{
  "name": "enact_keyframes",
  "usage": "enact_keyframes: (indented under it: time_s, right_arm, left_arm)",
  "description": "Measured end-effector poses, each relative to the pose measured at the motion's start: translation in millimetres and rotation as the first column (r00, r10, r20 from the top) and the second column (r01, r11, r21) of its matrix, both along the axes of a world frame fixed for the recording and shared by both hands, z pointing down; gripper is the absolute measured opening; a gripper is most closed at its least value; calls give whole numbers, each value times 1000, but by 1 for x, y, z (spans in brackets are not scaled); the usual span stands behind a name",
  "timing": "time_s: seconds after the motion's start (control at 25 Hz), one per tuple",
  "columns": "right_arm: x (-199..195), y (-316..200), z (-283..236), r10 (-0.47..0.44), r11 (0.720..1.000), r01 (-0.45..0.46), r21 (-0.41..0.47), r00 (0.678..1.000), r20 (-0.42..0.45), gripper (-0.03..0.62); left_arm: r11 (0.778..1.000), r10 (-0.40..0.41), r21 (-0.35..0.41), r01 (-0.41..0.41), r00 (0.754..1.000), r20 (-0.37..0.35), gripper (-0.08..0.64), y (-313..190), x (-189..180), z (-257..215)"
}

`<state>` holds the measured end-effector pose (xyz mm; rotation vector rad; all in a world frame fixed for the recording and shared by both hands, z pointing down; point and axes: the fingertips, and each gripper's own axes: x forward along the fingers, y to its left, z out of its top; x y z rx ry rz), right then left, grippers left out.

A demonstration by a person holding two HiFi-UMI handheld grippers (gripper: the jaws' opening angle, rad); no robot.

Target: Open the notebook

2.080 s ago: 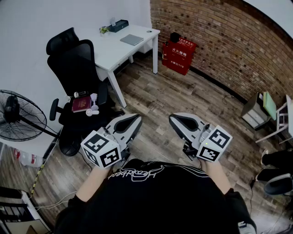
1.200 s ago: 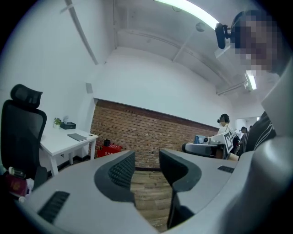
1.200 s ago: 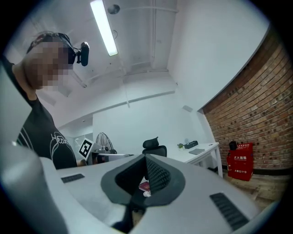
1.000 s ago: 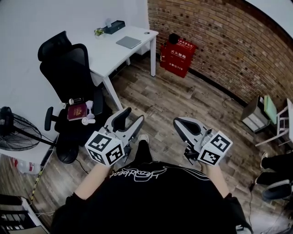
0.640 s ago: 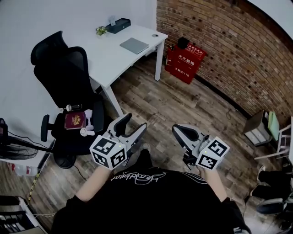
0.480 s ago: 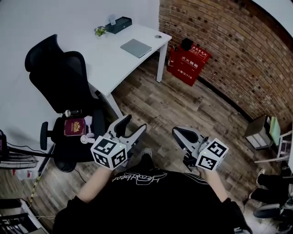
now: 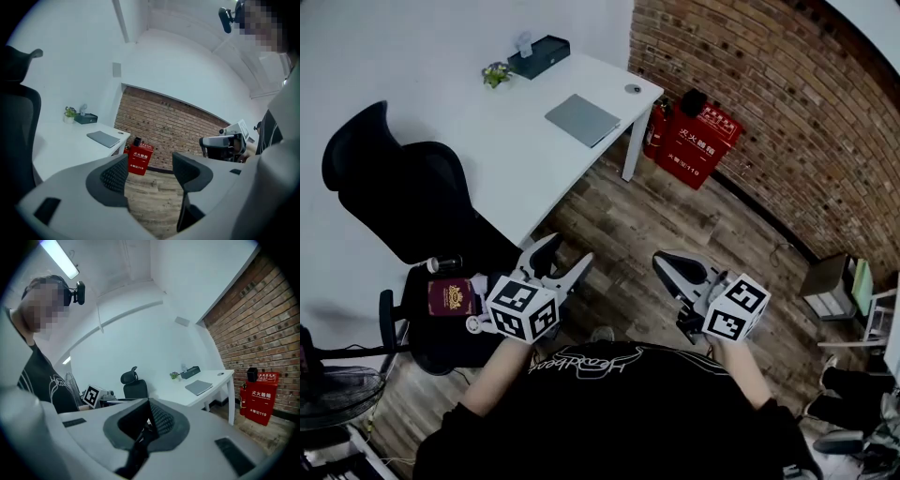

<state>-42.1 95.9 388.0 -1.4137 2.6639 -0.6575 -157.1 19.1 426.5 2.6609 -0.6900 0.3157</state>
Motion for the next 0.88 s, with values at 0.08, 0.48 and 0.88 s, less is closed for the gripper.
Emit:
enact_keyframes:
  time_s: [0.08, 0.48, 0.88]
  right_arm:
    - [5, -11, 2, 3, 1000, -3, -2, 1000, 2, 0]
    - [50, -86, 16, -32, 999, 31, 12, 999, 39, -2]
    - [133, -221, 11, -199, 980, 199, 17, 980, 9, 0]
  left_arm:
    - [1000, 6, 11, -6, 1000, 9, 298, -13, 7, -2]
    - [999, -31, 37, 29, 999, 39, 298, -82, 51, 4]
    - [981, -191, 52, 188, 980, 59, 298, -199, 129, 6]
